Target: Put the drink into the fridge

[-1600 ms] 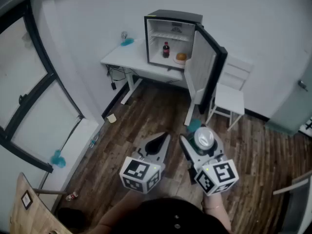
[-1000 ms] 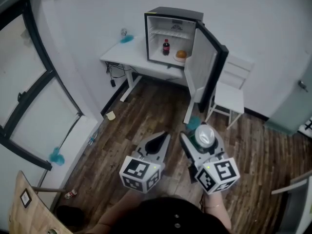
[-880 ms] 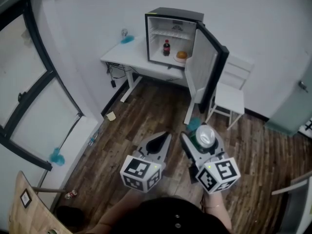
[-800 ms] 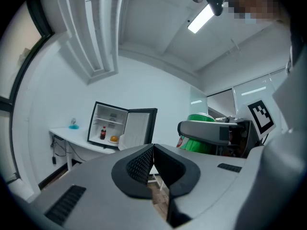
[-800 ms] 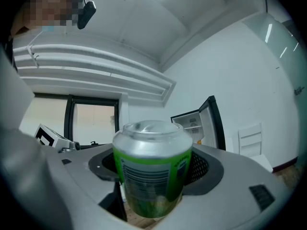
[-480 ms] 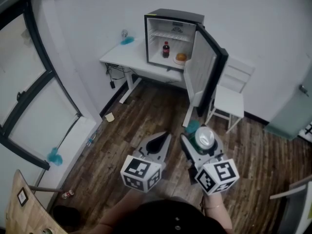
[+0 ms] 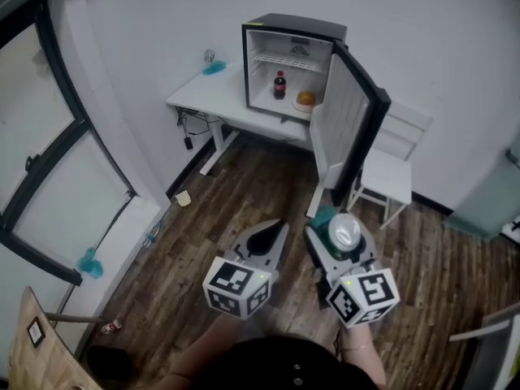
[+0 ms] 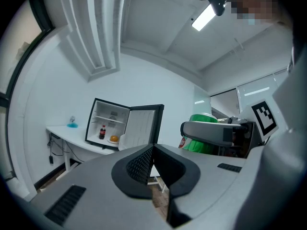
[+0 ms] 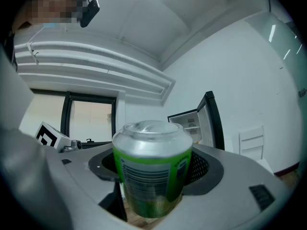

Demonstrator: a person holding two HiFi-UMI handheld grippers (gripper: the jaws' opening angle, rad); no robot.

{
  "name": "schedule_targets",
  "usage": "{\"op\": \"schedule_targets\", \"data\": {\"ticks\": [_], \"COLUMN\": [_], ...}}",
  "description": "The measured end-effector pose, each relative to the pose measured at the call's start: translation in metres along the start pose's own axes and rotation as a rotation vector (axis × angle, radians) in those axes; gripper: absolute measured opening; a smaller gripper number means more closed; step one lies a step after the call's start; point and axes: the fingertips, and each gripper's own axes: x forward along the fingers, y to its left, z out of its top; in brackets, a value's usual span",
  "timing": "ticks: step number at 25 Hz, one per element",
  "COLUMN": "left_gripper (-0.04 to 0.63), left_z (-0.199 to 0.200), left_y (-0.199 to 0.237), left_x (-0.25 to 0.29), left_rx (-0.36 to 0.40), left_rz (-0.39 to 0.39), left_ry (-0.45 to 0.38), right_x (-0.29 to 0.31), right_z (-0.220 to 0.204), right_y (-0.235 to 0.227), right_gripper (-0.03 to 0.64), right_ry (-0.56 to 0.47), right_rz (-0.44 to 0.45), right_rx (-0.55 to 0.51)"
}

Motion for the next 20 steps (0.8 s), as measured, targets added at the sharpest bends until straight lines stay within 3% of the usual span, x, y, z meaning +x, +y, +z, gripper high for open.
{"op": "schedule_targets", "data": {"ticks": [5, 20], "left_gripper": [0.006, 0.006], "left_z": [0.003, 0.067], "left_y": [0.037, 0.189], "left_x": [0.029, 0.141], "left_rx": [0.008, 0.090], "left_rz": [-0.025, -0.185], "left_ry": [0.020, 0.015], "right_x": [0.049, 0.239], "right_z": [-0.001, 0.013], "right_y": [-0.014, -0.058], "right_gripper": [0.344, 0.344], "right_ry": [-0.010, -0.047], "right_rz": [-0.015, -0.126], "right_rx": [0.012, 0.005]}}
